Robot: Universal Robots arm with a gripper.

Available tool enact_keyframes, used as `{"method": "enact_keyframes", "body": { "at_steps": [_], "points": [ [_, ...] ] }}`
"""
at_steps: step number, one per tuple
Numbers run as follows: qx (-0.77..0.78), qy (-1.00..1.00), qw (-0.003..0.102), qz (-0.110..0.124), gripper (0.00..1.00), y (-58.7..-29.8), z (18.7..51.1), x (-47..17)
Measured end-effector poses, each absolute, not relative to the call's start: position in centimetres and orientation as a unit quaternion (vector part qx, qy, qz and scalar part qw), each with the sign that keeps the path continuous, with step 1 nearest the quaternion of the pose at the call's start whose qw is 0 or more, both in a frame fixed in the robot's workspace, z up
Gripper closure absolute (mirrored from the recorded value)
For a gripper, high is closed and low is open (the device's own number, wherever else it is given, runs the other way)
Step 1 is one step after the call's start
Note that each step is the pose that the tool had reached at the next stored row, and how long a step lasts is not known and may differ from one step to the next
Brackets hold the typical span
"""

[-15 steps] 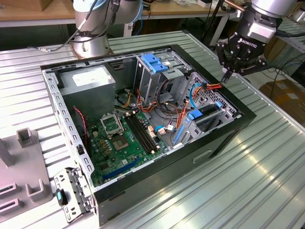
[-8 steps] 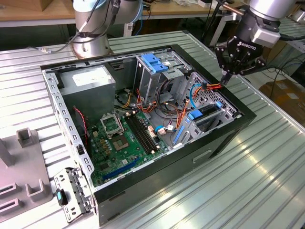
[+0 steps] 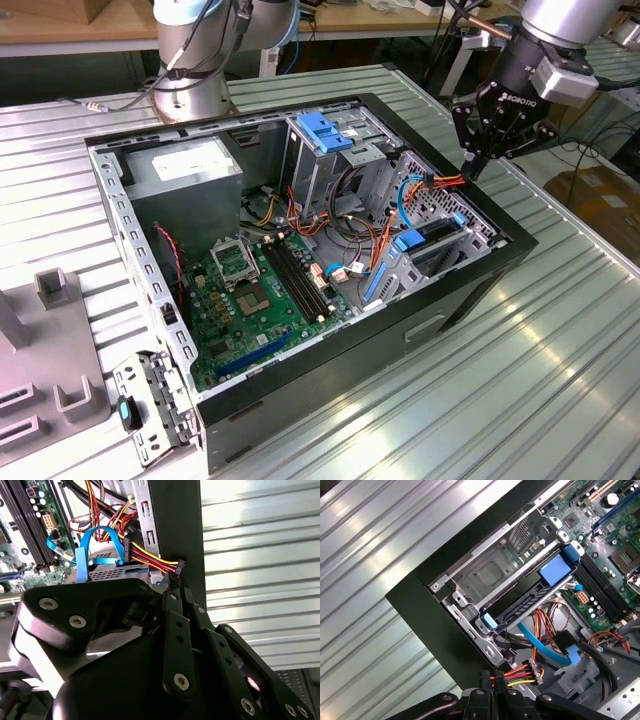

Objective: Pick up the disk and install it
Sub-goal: 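Insert the first disk wire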

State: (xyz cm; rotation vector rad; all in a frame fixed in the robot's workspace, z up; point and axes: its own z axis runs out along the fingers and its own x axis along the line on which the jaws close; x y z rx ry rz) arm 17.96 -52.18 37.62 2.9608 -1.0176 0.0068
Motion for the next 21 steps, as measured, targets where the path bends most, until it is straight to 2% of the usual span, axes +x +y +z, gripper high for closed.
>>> {"method": "enact_keyframes", "body": {
  "at_steps": [1, 2, 21],
  "points": [
    [0.947, -0.321, 0.005, 0.002, 0.81, -52.15, 37.6, 18.02],
    [0.948, -0.318, 0.005, 0.002, 0.75, -52.08, 37.55, 18.12],
    [0.953, -0.303, 0.004, 0.009, 0.75, -51.75, 36.96, 18.11]
  ]
}}
